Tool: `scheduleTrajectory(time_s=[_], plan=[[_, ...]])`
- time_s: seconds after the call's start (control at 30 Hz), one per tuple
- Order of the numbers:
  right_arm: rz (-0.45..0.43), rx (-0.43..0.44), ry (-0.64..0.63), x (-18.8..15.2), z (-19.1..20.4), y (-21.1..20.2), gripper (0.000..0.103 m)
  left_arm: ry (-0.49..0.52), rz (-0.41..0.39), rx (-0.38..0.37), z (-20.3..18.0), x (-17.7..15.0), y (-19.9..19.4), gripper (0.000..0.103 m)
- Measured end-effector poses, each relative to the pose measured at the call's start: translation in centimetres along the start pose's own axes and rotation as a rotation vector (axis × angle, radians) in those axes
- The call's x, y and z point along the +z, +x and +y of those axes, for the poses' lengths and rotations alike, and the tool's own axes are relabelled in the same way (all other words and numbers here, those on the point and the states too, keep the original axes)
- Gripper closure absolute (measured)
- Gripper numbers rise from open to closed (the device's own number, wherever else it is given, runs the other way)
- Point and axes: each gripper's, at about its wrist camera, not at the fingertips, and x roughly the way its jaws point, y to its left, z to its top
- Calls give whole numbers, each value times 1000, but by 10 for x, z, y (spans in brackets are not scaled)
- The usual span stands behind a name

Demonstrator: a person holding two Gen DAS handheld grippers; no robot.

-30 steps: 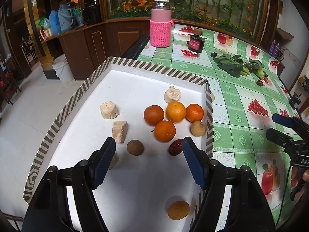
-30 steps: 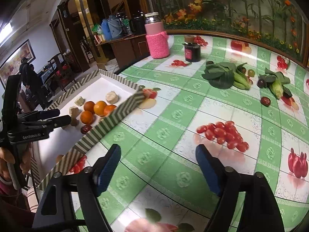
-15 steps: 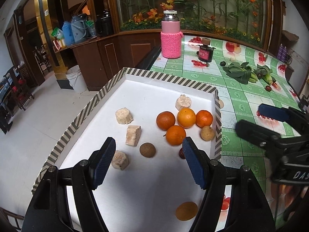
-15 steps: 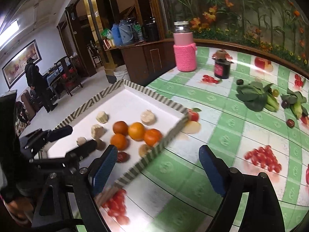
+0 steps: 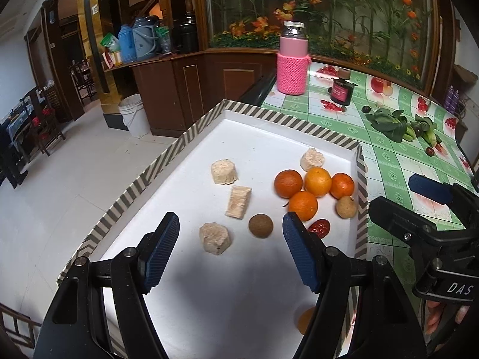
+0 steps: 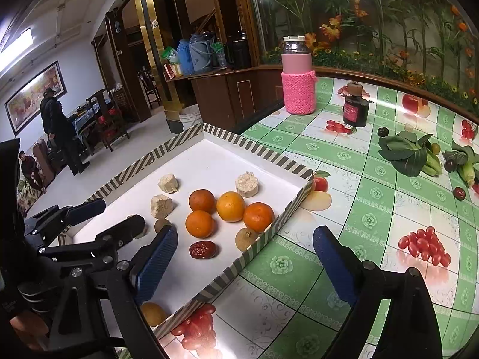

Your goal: Organize fruits

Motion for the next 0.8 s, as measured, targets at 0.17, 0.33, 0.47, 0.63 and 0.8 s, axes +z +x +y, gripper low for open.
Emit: scheduleTrajectory(time_s=[0.17,0.33,0.47,0.63,0.8], plan=[[10,-25,3,-3,-3,2,9,-11,2,-2,2,-2,0,31],[11,-45,-5,-5,-3,1,9,-17,-5,10,3,-2,0,31],[-1,-60,-15,-5,-4,-3,9,-21,-10,15,4,-3,-1,31],[2,-60,-2,-7,-9,-4,9,-23,-7,14,5,-3,-1,31],[15,-40,36,-9,-15,-3,9,-26,-5,12,5,-4,-1,31]])
